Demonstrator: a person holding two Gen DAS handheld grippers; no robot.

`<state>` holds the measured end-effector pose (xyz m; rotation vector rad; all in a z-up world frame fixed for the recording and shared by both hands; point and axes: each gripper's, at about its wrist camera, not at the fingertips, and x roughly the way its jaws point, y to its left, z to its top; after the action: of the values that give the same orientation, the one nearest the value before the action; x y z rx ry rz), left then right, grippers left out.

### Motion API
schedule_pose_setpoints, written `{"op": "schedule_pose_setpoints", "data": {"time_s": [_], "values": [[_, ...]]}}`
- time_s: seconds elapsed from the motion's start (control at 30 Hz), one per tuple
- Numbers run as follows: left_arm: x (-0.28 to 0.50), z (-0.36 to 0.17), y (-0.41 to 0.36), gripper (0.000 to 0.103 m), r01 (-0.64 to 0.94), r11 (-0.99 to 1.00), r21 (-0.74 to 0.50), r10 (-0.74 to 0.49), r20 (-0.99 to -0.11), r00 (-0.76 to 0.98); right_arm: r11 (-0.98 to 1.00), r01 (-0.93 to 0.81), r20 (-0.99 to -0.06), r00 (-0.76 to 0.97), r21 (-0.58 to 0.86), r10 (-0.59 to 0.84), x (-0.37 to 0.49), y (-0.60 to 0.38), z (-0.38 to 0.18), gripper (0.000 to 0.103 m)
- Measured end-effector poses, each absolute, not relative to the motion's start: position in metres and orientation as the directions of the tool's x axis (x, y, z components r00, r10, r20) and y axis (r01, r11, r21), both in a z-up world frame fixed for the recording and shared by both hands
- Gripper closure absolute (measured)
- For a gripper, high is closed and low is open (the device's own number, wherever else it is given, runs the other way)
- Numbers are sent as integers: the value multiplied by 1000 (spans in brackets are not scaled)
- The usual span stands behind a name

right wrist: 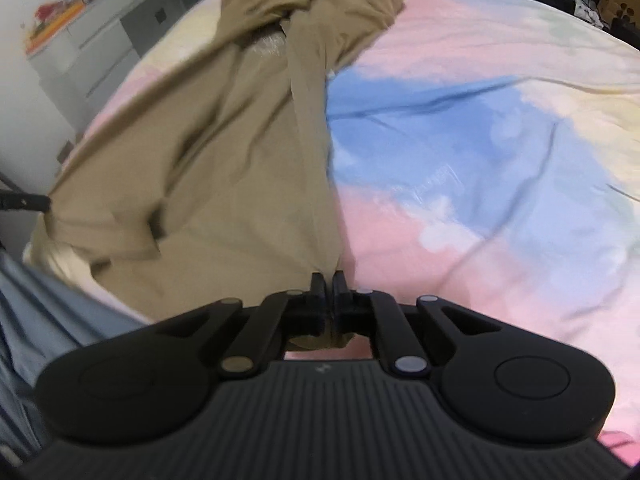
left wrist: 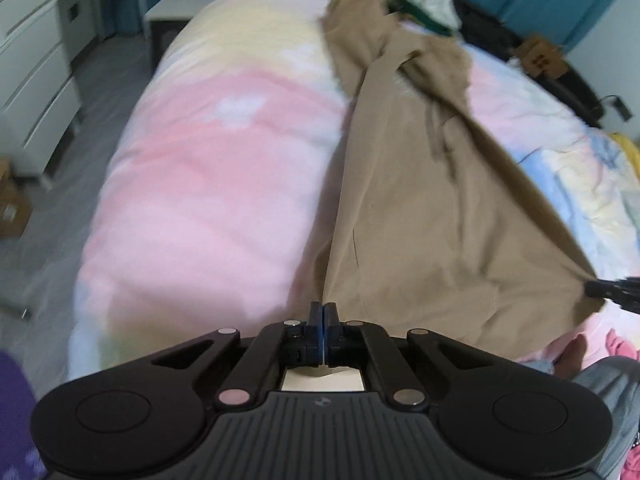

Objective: Fold clothes

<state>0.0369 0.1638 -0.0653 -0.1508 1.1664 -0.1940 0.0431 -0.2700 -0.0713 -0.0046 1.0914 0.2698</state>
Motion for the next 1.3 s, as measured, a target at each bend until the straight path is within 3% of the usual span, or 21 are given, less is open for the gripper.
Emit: {"op": "schedule_pose_setpoints", "data": {"time_s": [0.23, 0.33, 0.37, 0.4, 0.43, 0.5, 0.57, 0.7, 0.83, 1.03, 1.3], "values": [[38, -61, 159, 99, 34, 988, -151, -152, -907, 392, 972, -168, -874, 432, 164, 222, 36, -283, -82, 94], [37, -49, 155, 81, 56, 993, -101, -115, -880, 461, 976, -109, -856, 468, 190, 219, 37, -284, -74, 91], [39, -45, 155, 70, 65, 994, -85, -106, -865, 490, 977, -103, -845, 491, 186, 212, 37, -283, -68, 90], [41, -39, 154, 61, 72, 995, -70, -98, -848, 521, 977, -98, -831, 514, 191, 214, 38, -280, -63, 84], [41, -33, 150, 59, 83, 995, -55, -91, -830, 551, 976, -93, -815, 538, 199, 217, 40, -278, -57, 68], [46, -22, 139, 54, 104, 994, -32, -89, -789, 608, 969, -83, -768, 596, 231, 234, 51, -270, -46, 46], [58, -14, 124, 47, 111, 993, -34, -99, -746, 659, 962, -75, -716, 653, 262, 246, 62, -262, -36, 46], [92, -13, 89, 46, 166, 986, -26, -141, -664, 735, 937, -13, -577, 785, 349, 226, 97, -242, -33, 46], [135, -33, 43, 46, 209, 974, 82, -119, -598, 792, 923, 34, -432, 890, 383, 147, 122, -232, -61, 46], [216, -82, -12, 46, 257, 953, 159, -130, -553, 823, 958, 54, -427, 901, 283, 75, 138, -240, -92, 46], [334, -125, -58, 47, 250, 964, 90, -164, -538, 827, 933, 122, -449, 892, 338, 46, 170, -262, -125, 45]]}}
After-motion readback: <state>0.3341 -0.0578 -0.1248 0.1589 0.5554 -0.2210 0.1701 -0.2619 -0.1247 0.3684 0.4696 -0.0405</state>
